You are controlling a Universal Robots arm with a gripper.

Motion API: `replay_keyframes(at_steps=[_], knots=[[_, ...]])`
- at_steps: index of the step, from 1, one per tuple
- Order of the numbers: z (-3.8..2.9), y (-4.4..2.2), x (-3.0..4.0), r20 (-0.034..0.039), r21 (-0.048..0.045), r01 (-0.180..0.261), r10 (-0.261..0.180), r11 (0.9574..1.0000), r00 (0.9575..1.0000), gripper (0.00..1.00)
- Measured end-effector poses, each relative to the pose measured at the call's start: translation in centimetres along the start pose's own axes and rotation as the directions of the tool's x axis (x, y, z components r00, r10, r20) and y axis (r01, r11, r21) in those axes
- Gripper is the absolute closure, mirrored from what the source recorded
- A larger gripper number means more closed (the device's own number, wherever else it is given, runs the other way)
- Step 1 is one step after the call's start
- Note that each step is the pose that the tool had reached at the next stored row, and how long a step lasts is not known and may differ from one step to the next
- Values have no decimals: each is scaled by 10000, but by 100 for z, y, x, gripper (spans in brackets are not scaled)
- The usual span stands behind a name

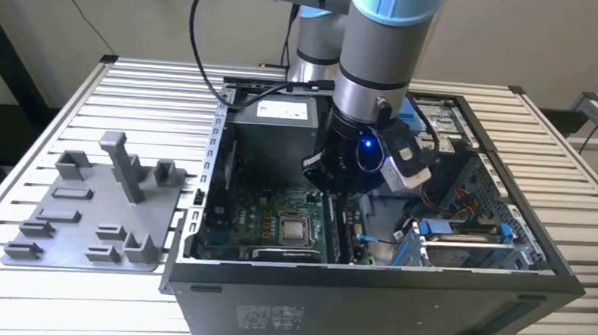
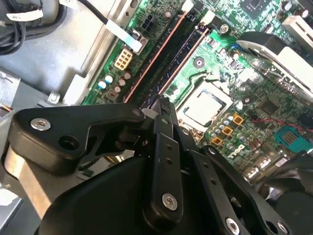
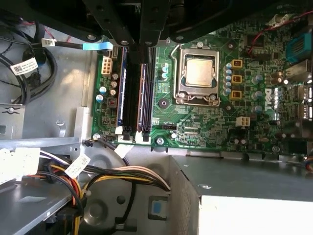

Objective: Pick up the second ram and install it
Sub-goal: 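Press down the second ram until it locks into place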

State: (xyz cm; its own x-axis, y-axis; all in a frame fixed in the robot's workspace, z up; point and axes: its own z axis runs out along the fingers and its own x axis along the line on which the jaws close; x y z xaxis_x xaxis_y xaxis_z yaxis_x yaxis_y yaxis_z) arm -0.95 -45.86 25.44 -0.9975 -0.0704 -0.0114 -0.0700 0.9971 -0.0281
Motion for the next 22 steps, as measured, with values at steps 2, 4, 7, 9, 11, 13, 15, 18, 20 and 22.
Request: replay_keyframes(at_steps=[2,4,7,9,11,13,15,18,20,22], knots=[[0,0,0,10,-3,305,-305,9995,9995,89],[0,0,0,20,-6,652,-652,9979,9979,89],[0,0,0,34,-10,1188,-1188,9929,9929,89],[1,0,0,40,-11,1361,-1361,9907,9907,89],[7,0,0,49,-13,1687,-1687,9857,9856,89],[21,0,1,62,-34,1909,-1909,9816,9816,89],[42,1,2,78,-71,2103,-2103,9776,9776,89],[74,2,1,88,-98,2232,-2231,9747,9748,89],[97,3,2,82,-103,2225,-2225,9749,9749,89],[107,3,1,33,-114,2075,-2075,9782,9782,89]])
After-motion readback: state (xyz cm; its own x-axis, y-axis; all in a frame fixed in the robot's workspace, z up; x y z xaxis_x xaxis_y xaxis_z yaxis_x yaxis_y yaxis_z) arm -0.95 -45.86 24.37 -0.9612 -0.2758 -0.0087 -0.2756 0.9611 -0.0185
